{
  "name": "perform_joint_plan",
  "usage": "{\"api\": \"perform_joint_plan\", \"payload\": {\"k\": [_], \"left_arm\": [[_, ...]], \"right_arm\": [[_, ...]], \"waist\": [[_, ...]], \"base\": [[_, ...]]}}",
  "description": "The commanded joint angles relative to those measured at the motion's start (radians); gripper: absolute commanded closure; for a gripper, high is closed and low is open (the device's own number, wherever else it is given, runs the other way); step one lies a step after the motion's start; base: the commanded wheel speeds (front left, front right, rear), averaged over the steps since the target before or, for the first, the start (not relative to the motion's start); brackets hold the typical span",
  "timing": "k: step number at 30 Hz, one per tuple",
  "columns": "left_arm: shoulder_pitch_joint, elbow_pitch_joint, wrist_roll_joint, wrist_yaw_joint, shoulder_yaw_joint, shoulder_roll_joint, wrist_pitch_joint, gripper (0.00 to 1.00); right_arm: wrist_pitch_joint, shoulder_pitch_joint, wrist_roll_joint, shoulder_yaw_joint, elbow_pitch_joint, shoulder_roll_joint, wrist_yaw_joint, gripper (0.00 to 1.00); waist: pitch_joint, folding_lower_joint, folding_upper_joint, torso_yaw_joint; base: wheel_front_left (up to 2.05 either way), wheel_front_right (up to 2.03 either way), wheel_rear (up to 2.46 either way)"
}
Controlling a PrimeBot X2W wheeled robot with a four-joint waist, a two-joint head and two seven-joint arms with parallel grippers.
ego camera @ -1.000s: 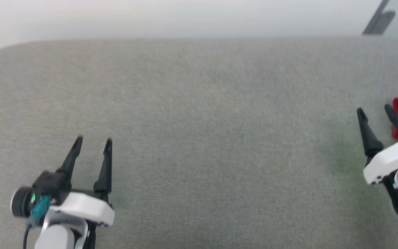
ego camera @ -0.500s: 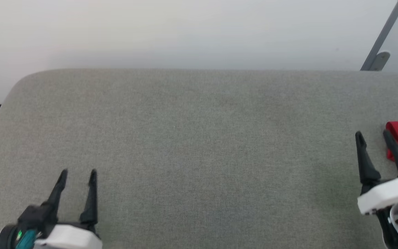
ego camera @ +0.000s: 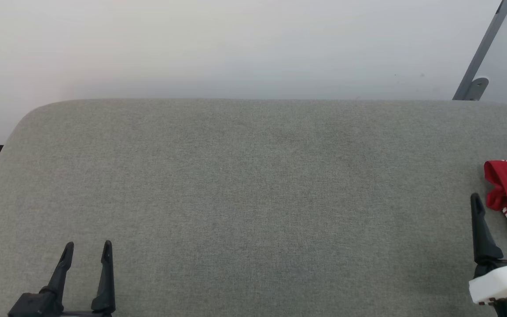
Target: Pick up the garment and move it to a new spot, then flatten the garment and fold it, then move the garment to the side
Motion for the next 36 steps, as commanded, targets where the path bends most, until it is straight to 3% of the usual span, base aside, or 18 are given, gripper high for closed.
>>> {"api": "perform_joint_plan", "payload": {"k": [1, 36], "left_arm": [[0.009, -0.002, -0.007, -0.004, 0.001, 0.006, -0.005, 0.00], [-0.002, 0.011, -0.015, -0.003, -0.016, 0.021, -0.005, 0.00]], "right_arm": [[0.009, 0.016, -0.004, -0.007, -0.018, 0.007, 0.000, 0.00], [0.044, 0.040, -0.010, -0.012, -0.094, 0.016, 0.000, 0.00]], "waist": [[0.001, 0.0000, 0.0000, 0.001], [0.009, 0.0000, 0.0000, -0.002]], "base": [[0.00, 0.00, 0.00], [0.00, 0.00, 0.00]]}}
